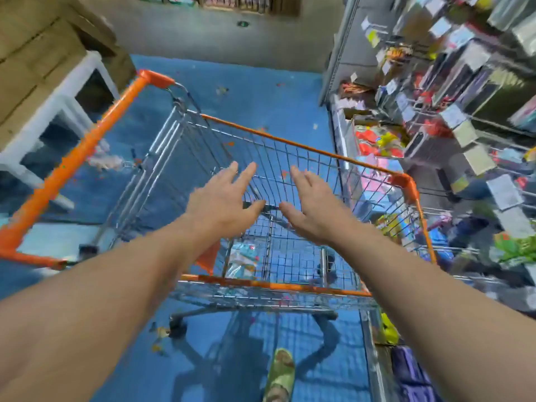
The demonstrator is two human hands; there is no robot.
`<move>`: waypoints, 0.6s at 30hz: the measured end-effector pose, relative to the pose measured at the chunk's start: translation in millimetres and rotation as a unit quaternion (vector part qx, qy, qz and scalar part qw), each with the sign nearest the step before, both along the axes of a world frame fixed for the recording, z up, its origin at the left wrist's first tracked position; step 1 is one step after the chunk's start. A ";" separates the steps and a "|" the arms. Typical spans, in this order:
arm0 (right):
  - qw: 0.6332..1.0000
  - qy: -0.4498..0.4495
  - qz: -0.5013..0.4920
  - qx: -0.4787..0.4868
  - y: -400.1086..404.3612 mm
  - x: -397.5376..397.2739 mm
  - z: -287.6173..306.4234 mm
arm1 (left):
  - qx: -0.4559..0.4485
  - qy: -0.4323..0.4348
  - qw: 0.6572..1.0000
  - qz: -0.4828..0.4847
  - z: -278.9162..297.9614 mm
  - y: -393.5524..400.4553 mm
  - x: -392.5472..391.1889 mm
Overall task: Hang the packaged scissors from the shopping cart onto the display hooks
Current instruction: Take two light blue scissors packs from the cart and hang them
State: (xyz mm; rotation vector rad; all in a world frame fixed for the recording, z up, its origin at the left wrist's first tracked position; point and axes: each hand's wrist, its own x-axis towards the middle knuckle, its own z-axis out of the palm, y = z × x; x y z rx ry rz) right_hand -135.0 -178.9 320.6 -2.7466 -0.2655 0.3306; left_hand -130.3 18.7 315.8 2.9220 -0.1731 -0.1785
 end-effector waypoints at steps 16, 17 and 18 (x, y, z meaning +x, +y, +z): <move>0.987 0.160 -0.003 0.008 47.4 81.7 -223.6 | -0.024 0.129 0.991 -0.024 -219.4 23.8 79.1; 0.985 0.172 -0.010 0.010 50.3 83.6 -236.5 | -0.033 0.143 0.989 -0.024 -233.7 24.8 81.3; 0.982 0.188 -0.018 0.011 52.9 84.7 -249.2 | -0.041 0.164 0.985 -0.023 -247.7 24.8 82.1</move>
